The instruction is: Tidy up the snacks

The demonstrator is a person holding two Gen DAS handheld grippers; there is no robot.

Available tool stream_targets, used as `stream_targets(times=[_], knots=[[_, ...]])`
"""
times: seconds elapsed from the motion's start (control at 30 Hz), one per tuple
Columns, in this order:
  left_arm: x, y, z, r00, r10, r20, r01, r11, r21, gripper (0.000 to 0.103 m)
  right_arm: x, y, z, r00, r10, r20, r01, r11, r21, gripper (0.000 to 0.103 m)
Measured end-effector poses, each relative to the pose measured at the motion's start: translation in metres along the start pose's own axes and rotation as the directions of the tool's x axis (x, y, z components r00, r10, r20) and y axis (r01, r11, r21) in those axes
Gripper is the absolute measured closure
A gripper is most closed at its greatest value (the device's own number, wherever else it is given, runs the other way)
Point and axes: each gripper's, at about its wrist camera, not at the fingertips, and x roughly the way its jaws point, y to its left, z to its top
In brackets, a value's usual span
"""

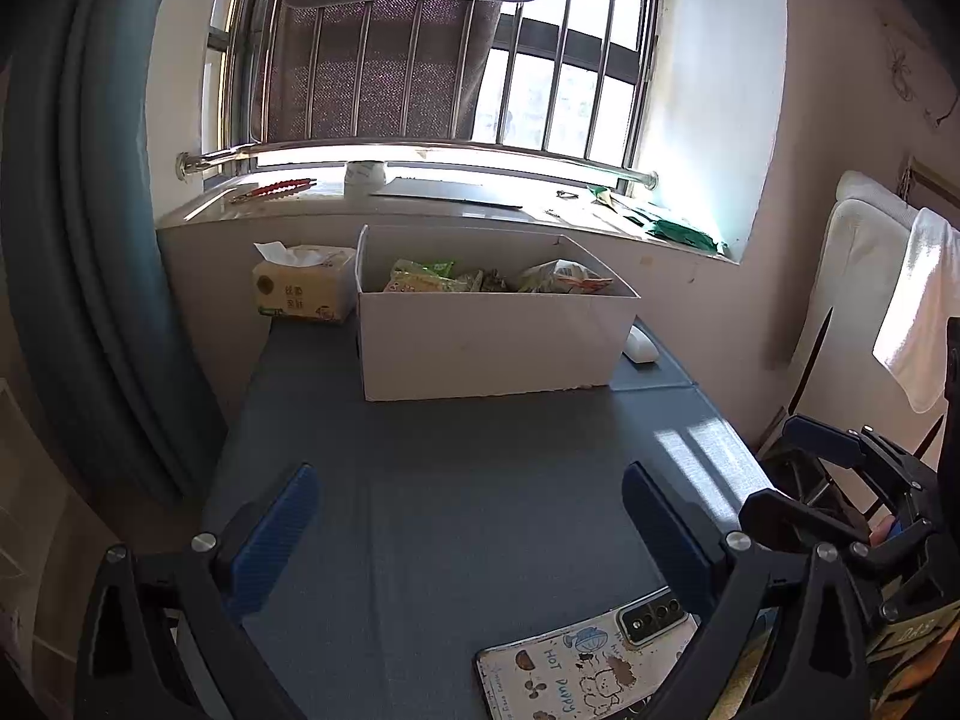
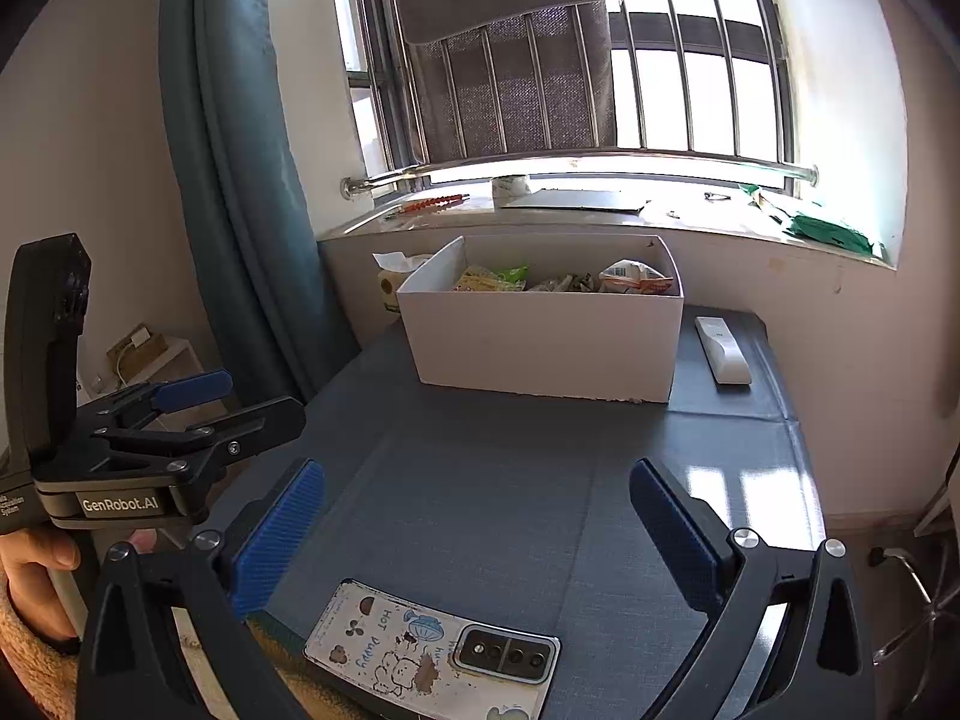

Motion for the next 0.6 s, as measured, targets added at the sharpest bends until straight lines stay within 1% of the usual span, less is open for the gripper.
stream_targets(times=[0.43,0.6], knots=[[0.0010,-0.0008,0.0004,1.000,0.001,-0.004,-0.001,1.000,0.006,0.000,0.0003,-0.0009,0.0003,1.000,-0.001,0.001,0.001,1.000,0.005,0.000],[0.0004,-0.0017,-0.0002,1.000,-0.009,-0.001,0.009,1.000,0.013,0.000,-0.0005,-0.0016,0.0006,1.000,0.000,0.003,0.000,1.000,0.005,0.000]])
